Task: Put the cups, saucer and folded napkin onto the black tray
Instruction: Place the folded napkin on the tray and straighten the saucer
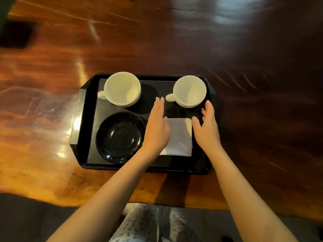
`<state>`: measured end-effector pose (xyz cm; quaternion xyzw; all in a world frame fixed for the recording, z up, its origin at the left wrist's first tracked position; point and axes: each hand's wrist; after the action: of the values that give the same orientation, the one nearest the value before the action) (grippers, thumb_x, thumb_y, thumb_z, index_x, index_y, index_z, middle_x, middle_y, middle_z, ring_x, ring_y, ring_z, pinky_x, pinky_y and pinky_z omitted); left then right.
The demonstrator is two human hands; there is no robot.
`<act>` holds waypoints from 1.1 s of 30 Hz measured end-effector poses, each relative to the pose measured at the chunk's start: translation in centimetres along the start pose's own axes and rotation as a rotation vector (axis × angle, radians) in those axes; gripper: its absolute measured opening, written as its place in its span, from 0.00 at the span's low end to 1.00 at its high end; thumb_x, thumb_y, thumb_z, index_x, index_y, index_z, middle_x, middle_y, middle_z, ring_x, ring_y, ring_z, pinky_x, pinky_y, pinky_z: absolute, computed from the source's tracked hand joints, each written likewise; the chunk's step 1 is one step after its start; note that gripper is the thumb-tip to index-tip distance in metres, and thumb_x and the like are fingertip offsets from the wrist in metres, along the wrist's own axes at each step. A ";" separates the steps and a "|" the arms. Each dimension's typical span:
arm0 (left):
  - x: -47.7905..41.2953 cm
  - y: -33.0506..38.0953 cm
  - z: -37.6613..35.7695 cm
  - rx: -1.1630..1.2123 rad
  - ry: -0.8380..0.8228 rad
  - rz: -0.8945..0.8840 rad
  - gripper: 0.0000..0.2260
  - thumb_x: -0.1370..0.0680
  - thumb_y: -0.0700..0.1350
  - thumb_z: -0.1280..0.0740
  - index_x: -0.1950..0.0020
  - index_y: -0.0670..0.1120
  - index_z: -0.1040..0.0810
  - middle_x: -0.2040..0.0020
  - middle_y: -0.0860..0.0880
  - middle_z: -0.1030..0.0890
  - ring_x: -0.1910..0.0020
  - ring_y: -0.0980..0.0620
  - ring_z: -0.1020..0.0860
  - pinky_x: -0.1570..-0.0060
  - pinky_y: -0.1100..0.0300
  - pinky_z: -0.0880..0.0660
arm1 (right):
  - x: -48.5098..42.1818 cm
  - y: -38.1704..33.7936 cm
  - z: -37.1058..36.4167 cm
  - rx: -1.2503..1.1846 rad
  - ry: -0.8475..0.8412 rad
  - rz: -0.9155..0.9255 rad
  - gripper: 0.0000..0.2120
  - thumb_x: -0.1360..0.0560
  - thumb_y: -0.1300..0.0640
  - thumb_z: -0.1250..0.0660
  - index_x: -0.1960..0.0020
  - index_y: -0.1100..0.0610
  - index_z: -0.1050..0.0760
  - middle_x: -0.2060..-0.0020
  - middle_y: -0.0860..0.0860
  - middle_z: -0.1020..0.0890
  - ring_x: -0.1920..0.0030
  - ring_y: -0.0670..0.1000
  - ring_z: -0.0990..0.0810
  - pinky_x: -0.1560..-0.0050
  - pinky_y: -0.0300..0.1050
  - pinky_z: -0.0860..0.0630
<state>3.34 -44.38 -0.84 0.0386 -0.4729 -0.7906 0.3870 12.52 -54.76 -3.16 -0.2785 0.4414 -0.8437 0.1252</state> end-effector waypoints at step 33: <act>1.8 -3.2 -1.3 0.029 0.101 -0.117 0.28 0.21 0.39 0.42 0.24 0.50 0.49 0.23 0.54 0.49 0.24 0.60 0.50 0.27 0.72 0.52 | 1.1 0.5 -2.1 0.171 -0.009 0.214 0.36 0.24 0.54 0.36 0.24 0.52 0.52 0.24 0.50 0.46 0.26 0.43 0.47 0.29 0.40 0.41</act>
<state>0.83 -45.69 -3.51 0.1116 -0.4610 -0.8021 0.3629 10.43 -54.14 -4.09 -0.2219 0.3946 -0.8588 0.2399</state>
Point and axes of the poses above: each hand's wrist, its own x-axis away from the middle knuckle, its own z-axis out of the back of the hand, y = z × x
